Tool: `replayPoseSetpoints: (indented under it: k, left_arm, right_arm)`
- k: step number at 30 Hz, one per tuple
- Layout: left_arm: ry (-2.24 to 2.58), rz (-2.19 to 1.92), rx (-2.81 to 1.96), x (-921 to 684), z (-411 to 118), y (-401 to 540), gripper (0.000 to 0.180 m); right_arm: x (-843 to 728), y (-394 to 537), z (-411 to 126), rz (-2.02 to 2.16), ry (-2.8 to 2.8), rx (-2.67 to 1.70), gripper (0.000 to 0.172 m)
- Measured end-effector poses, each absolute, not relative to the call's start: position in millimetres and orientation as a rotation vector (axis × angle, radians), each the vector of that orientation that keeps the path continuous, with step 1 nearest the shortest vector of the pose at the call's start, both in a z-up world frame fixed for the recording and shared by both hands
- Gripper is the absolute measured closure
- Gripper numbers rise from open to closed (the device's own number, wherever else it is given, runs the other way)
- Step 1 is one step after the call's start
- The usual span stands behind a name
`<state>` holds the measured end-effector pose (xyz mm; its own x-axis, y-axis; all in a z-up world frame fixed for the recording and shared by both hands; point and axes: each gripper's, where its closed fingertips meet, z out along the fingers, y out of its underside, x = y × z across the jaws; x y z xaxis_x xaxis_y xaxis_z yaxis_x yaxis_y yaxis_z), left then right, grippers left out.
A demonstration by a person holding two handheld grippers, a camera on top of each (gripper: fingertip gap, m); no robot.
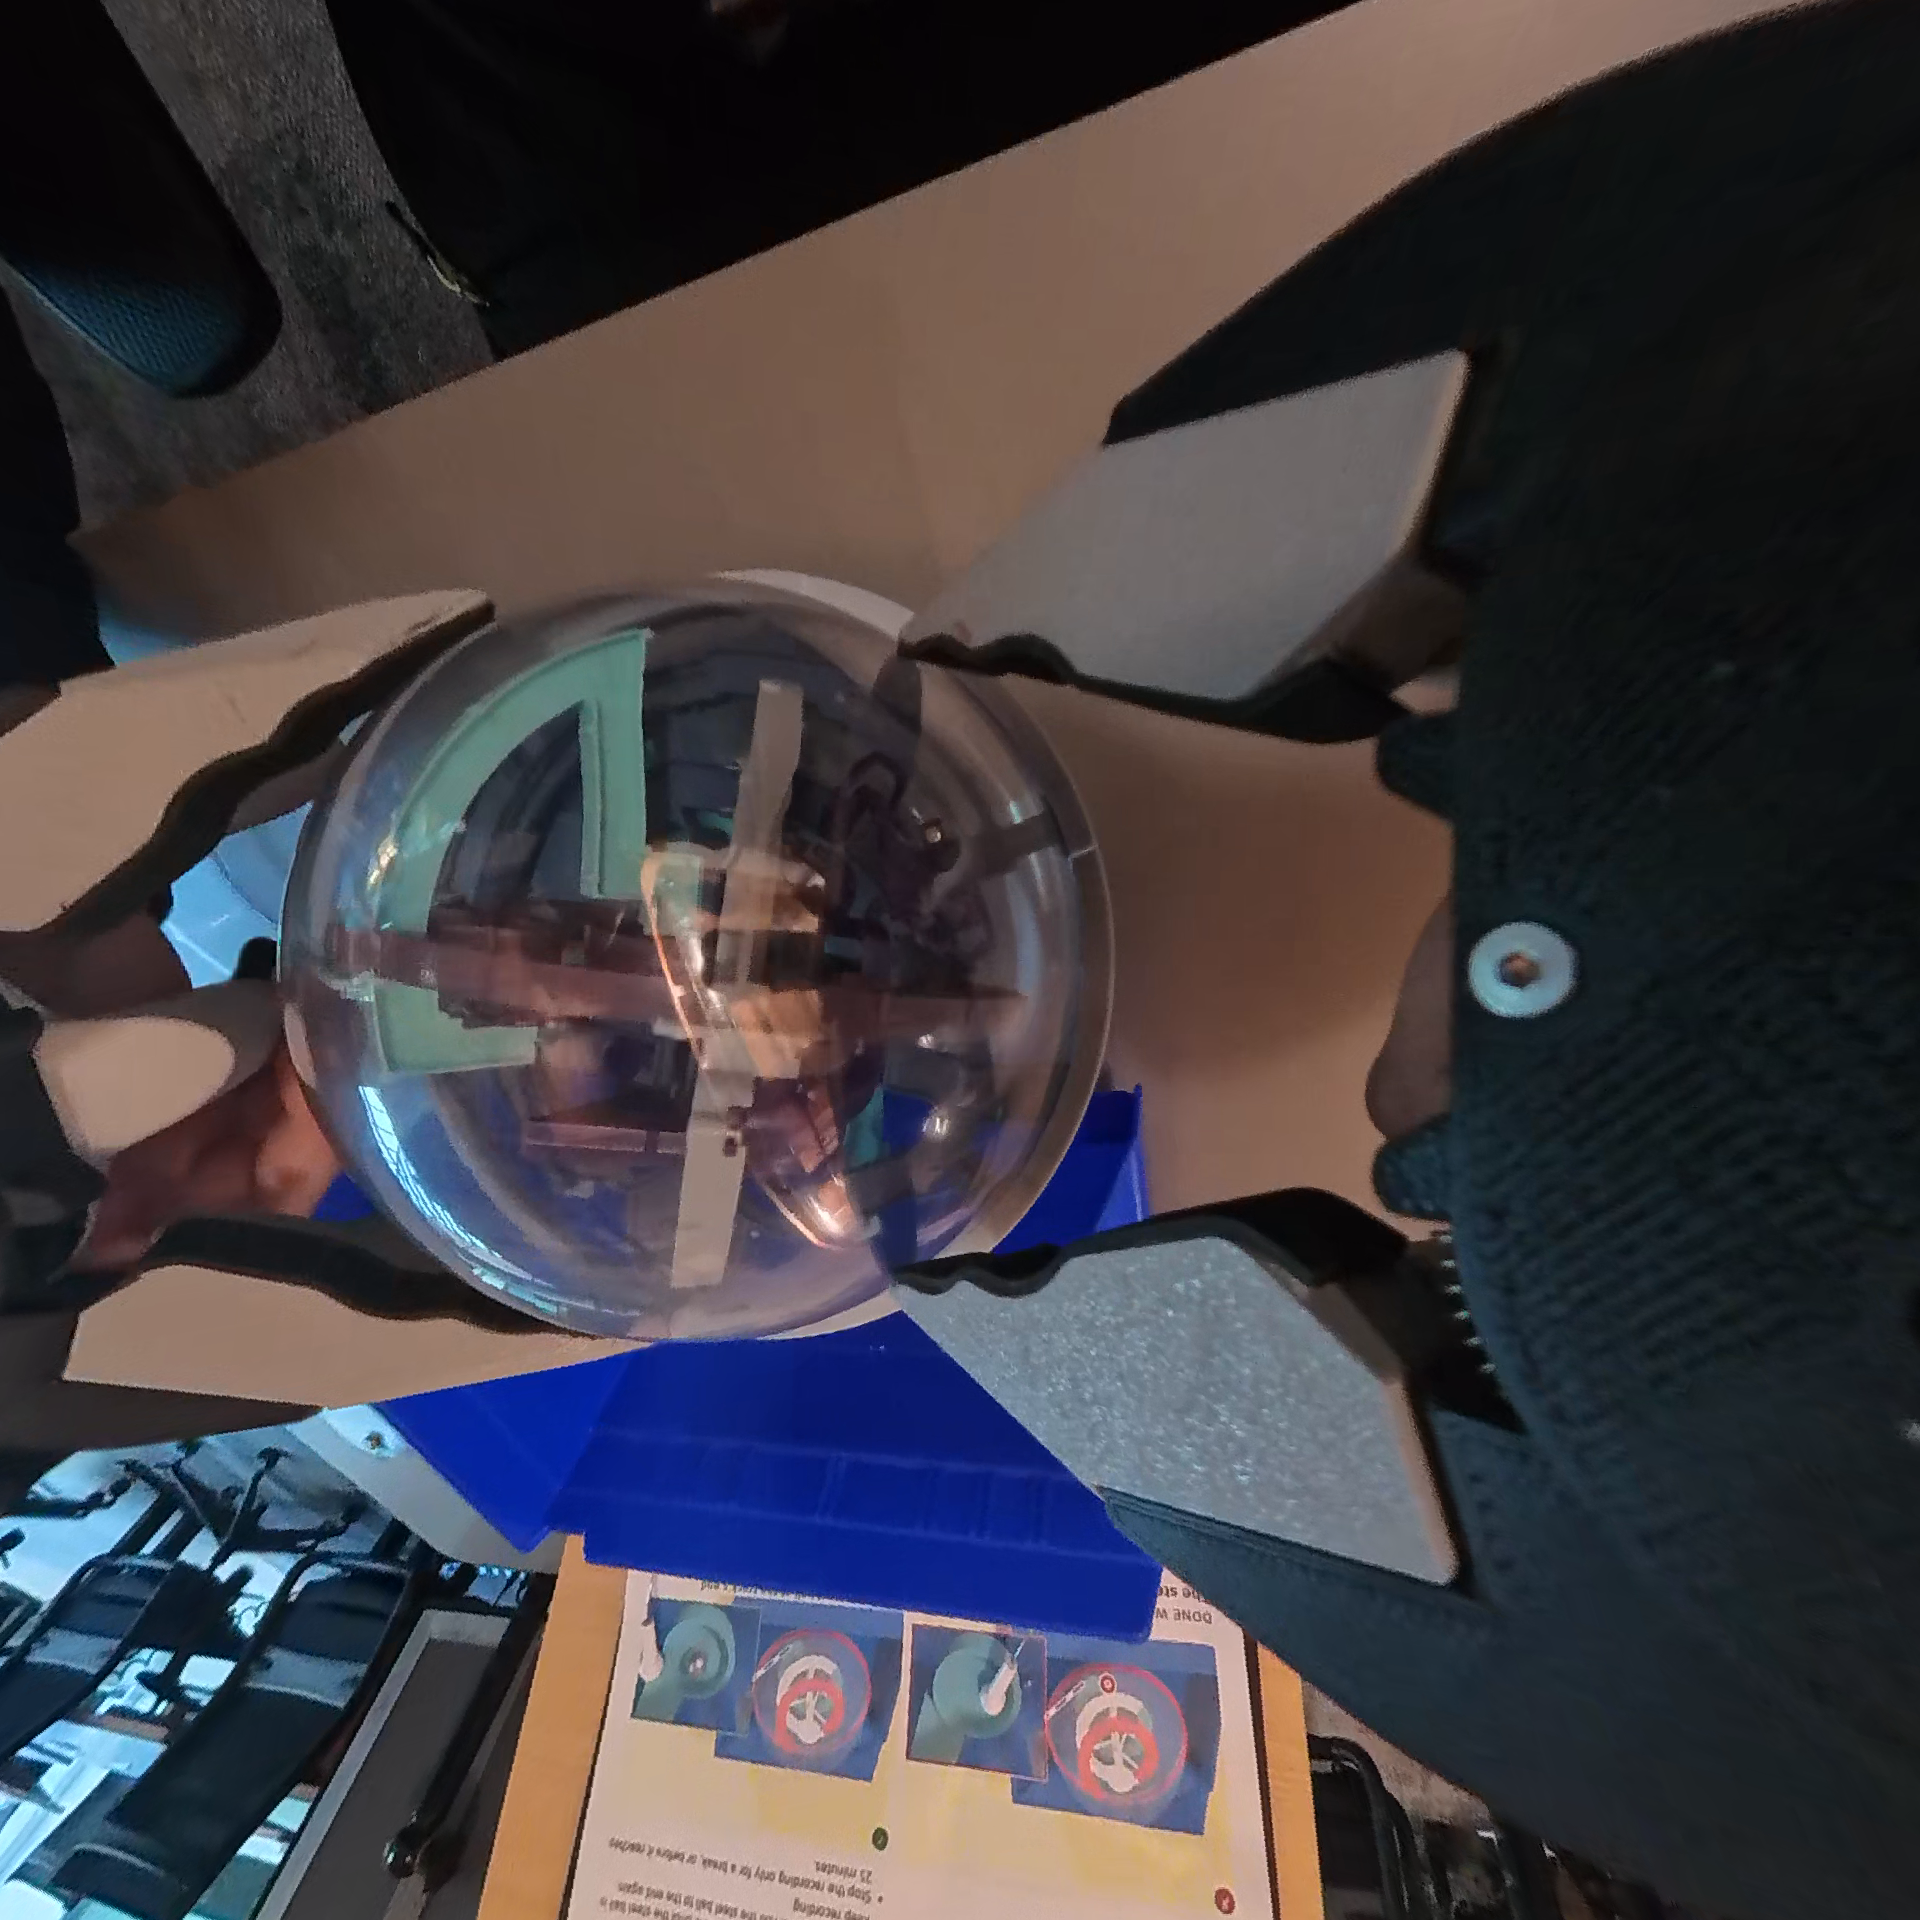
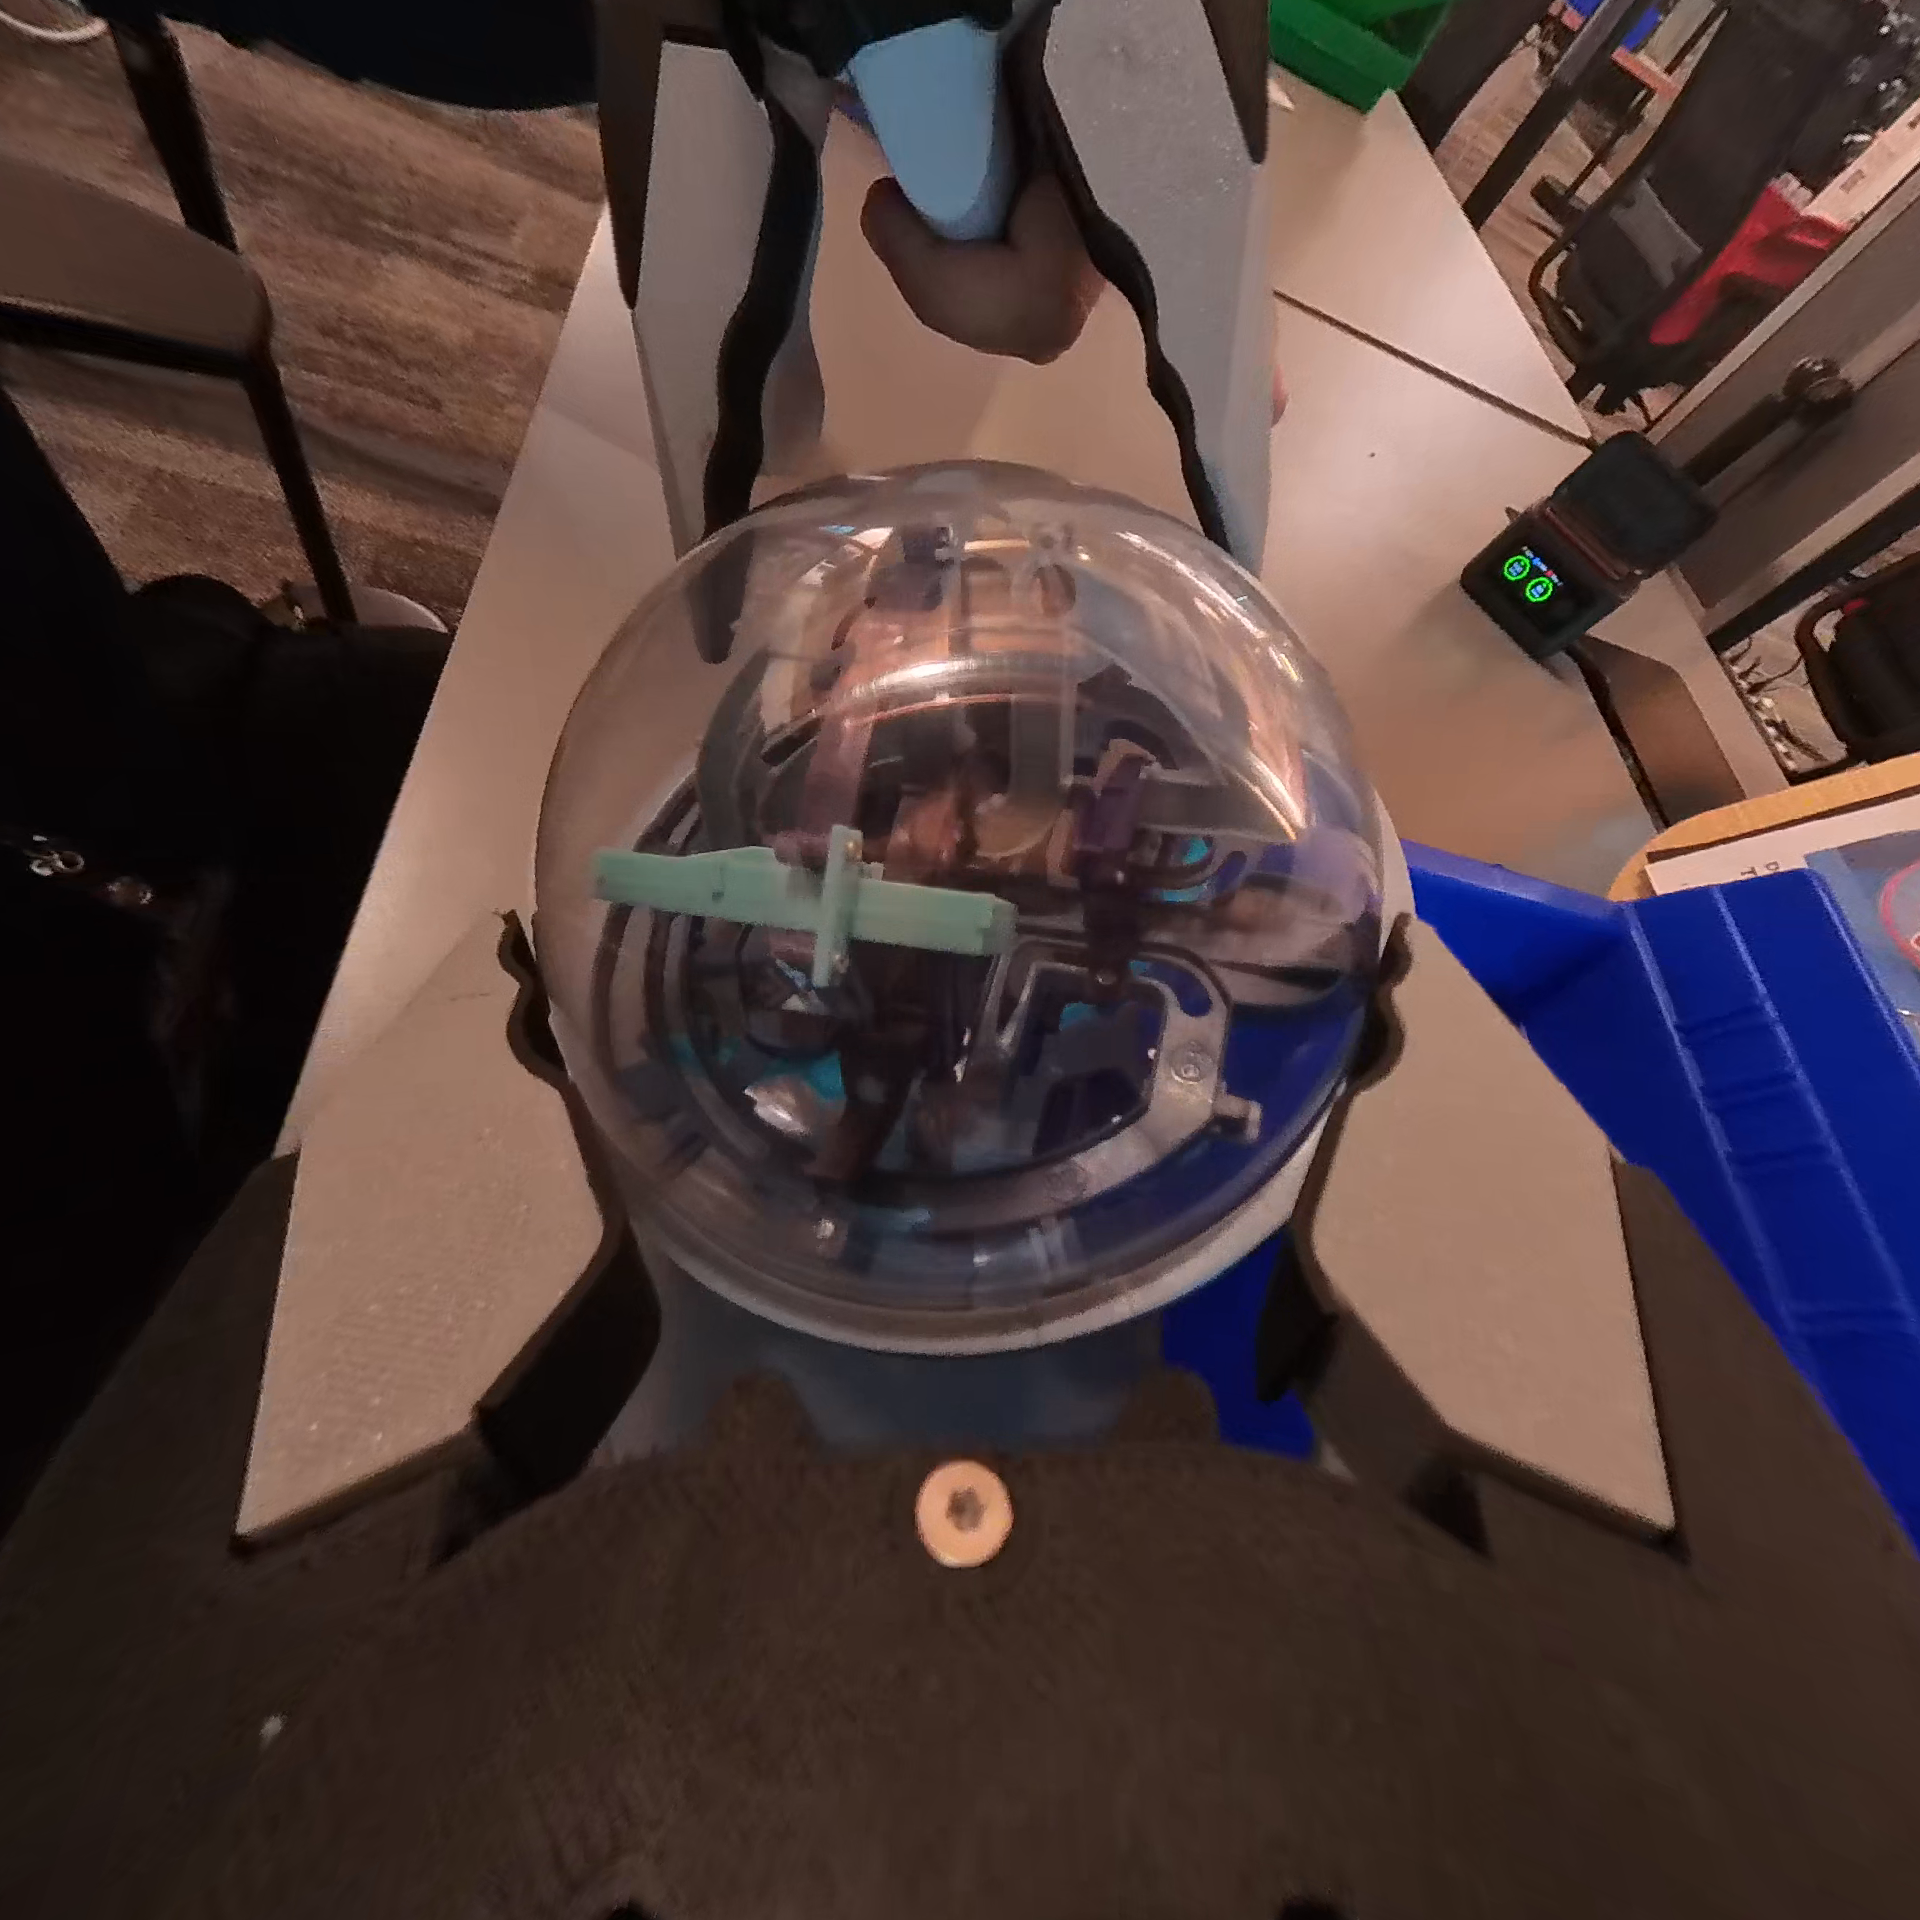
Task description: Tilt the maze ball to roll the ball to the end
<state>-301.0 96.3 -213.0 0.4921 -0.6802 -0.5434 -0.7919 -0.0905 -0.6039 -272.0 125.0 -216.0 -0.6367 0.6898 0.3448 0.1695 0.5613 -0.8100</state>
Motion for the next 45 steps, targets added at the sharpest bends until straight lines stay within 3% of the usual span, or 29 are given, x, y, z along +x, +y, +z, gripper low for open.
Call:
replayPoseSetpoints:
  k: [6, 21, 27, 36, 39, 45]
  left_arm:
    - [1.182, 0.09, -1.814, -299, -213, 96, 0.068]
    - [1.051, -0.016, -1.815, -328, -233, 67, 0.079]
    - [1.074, 0.337, -1.723, -354, -236, 93, 0.092]
    - [1.101, 0.304, -1.638, -327, -232, 81, 0.106]
    - [1.08, 0.227, -1.593, -317, -221, 68, 0.13]
    - [1.081, 0.201, -1.59, -303, -223, 56, 0.123]
  right_arm:
    - [-271, 129, -216, 1.113, -2.13, -0.718, 0.024]
    - [-269, 129, -216, 1.284, -2.168, -0.612, 0.024]
    - [-270, 125, -216, 1.31, -2.207, -0.527, 0.024]
    - [-268, 131, -219, 1.259, -2.309, -0.558, 0.024]
    - [-268, 135, -218, 1.233, -2.316, -0.589, 0.026]
    - [-262, 134, -220, 1.21, -2.336, -0.592, 0.033]
